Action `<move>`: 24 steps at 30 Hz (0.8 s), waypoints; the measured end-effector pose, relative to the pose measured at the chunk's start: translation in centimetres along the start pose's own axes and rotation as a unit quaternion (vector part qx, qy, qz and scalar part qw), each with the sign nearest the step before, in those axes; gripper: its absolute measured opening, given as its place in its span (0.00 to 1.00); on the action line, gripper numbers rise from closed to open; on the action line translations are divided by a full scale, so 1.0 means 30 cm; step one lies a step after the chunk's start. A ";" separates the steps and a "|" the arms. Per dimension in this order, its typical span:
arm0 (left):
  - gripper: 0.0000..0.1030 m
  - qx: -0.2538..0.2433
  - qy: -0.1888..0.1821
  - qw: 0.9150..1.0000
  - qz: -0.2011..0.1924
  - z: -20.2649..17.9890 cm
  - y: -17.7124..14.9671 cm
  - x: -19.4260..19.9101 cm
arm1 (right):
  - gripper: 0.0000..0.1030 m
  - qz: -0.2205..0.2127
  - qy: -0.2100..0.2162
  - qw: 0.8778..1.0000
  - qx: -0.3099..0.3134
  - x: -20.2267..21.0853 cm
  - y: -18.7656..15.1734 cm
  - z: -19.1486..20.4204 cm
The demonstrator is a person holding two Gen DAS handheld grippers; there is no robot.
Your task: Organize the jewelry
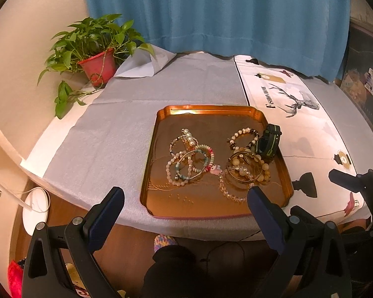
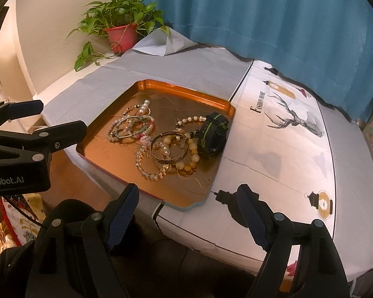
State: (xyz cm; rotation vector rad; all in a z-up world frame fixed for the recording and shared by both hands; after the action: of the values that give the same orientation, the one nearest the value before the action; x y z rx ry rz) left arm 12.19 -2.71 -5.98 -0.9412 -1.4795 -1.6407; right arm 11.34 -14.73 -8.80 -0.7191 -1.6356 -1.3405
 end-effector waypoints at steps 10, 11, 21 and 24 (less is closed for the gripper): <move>0.96 -0.002 0.001 1.000 0.000 0.005 -0.002 0.001 | 0.79 0.000 0.000 1.000 0.000 0.002 0.000 0.001; 0.96 -0.002 0.002 1.000 0.000 0.006 -0.005 0.002 | 0.79 0.000 0.000 1.000 0.000 0.001 0.001 0.001; 0.96 -0.001 0.003 1.000 0.001 0.011 -0.008 0.005 | 0.79 -0.001 -0.001 1.000 0.000 0.011 -0.001 0.002; 0.96 0.005 0.003 1.000 0.001 0.019 -0.012 0.005 | 0.79 -0.001 0.000 1.000 0.000 0.011 -0.001 0.003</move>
State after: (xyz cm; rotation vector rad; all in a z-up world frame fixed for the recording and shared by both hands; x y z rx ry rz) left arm 11.85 -2.12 -5.97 -0.9306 -1.4821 -1.6322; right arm 11.14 -14.68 -8.52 -0.7182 -1.6368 -1.3406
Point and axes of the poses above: each gripper's, at about its wrist camera, not at the fingertips, and x roughly against the way its jaws point, z to its left, y to its top, the point moved 6 cm from there along -x, roughly the way its jaws point, and after that the axes turned 11 degrees about z, right-handed, at the moved point
